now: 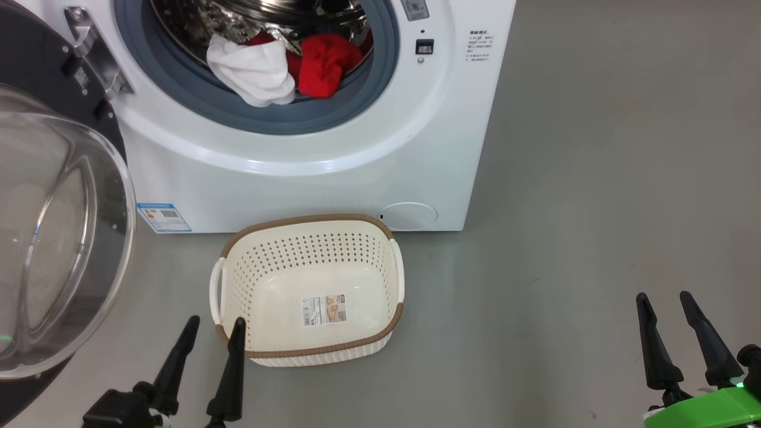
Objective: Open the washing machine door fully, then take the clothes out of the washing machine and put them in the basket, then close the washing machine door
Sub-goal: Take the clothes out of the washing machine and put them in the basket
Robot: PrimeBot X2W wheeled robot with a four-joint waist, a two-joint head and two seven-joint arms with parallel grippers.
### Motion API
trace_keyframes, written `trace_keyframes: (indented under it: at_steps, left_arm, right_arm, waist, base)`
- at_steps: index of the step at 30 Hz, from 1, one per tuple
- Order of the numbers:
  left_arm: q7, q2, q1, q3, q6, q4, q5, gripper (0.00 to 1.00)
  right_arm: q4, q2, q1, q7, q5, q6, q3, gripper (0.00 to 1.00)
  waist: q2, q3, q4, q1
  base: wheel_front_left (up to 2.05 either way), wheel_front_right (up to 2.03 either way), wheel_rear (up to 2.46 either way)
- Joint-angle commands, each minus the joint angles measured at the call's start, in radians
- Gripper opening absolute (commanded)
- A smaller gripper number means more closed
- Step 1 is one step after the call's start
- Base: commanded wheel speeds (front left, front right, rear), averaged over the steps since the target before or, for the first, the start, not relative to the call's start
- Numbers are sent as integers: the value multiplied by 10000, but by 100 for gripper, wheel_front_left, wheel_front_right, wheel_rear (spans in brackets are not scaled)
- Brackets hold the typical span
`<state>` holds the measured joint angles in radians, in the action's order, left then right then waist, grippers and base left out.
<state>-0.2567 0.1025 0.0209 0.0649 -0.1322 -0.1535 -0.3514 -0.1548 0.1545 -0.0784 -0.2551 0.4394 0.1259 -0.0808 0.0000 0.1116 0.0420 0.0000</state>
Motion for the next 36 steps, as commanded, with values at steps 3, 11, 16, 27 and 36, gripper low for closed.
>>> trace_keyframes:
  at_steps: [3, 11, 16, 27, 36]
  left_arm:
    - [-51, 240, 435, -250, 15, 326, -169, 100]
    - [-51, 317, 550, -204, 15, 345, -210, 100]
    - [-51, 330, 572, -213, 15, 333, -207, 100]
    - [-51, 271, 653, -213, 15, 251, -71, 100]
    - [-51, 260, 610, -202, 15, 261, -56, 100]
  right_arm:
    - [279, 152, 285, -67, 75, 48, 171, 100]
    - [264, 129, 417, -67, 70, 48, 254, 100]
    - [242, 127, 430, -67, 82, 48, 296, 100]
    - [237, 152, 420, -67, 109, 48, 342, 100]
    - [227, 167, 426, -67, 115, 48, 412, 100]
  waist:
    - [0, 72, 26, 0]
    - [0, 173, 13, 0]
    - [0, 187, 5, 0]
    - [0, 210, 43, 0]
    - [0, 241, 103, 0]
  base:
    - [57, -58, 1]
    - [119, -119, 0]
    - [133, -134, 0]
    - [83, -83, 0]
    - [1, -1, 0]
